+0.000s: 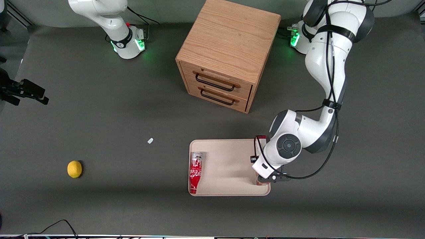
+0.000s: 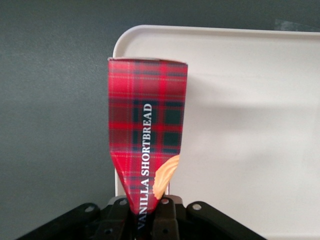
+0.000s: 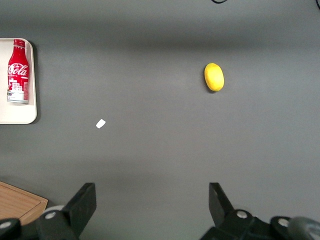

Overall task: Place red cookie box on tray
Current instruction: 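Carry the held cookie box over the cream tray, then lower the box upright onto the tray and open the left gripper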

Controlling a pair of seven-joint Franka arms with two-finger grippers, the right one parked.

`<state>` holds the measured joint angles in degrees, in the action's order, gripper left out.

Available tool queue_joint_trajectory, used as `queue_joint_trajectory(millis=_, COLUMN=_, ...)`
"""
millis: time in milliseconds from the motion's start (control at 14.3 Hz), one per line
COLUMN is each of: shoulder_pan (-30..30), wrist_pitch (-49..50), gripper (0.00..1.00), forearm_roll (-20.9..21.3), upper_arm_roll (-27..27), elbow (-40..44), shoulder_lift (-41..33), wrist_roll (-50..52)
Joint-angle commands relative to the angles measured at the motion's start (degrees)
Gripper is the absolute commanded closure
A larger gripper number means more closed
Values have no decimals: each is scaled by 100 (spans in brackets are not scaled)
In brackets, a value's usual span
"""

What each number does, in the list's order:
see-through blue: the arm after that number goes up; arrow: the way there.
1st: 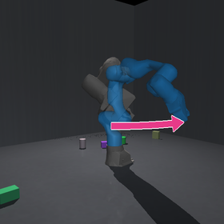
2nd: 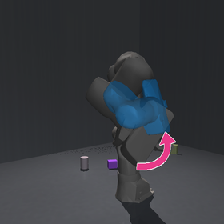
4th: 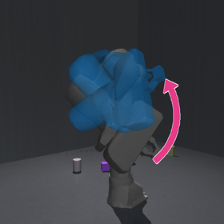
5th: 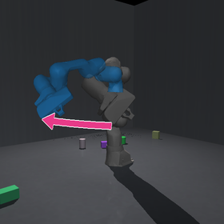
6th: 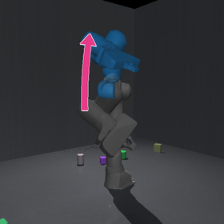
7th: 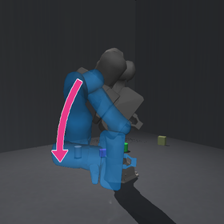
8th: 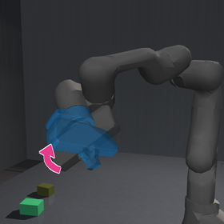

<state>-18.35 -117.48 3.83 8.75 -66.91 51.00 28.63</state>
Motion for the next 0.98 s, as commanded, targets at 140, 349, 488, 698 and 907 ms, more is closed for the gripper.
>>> queue_joint_trajectory(millis=140, shoulder_pan=-134, wrist_pitch=-73, gripper=100, forearm_roll=74, upper_arm_roll=-119, elbow=196, shoulder_lift=165, wrist_roll=292)
queue_joint_trajectory(millis=349, shoulder_pan=-134, wrist_pitch=-82, gripper=100, forearm_roll=74, upper_arm_roll=-119, elbow=196, shoulder_lift=191, wrist_roll=328)
queue_joint_trajectory(millis=488, shoulder_pan=-125, wrist_pitch=-108, gripper=43, forearm_roll=92, upper_arm_roll=-119, elbow=178, shoulder_lift=191, wrist_roll=284)
queue_joint_trajectory(millis=698, shoulder_pan=-151, wrist_pitch=-441, gripper=0, forearm_roll=223, upper_arm_roll=-119, elbow=20, shoulder_lift=174, wrist_roll=328)
queue_joint_trajectory(millis=907, shoulder_pan=-151, wrist_pitch=-442, gripper=0, forearm_roll=215, upper_arm_roll=-119, elbow=20, shoulder_lift=165, wrist_roll=328)
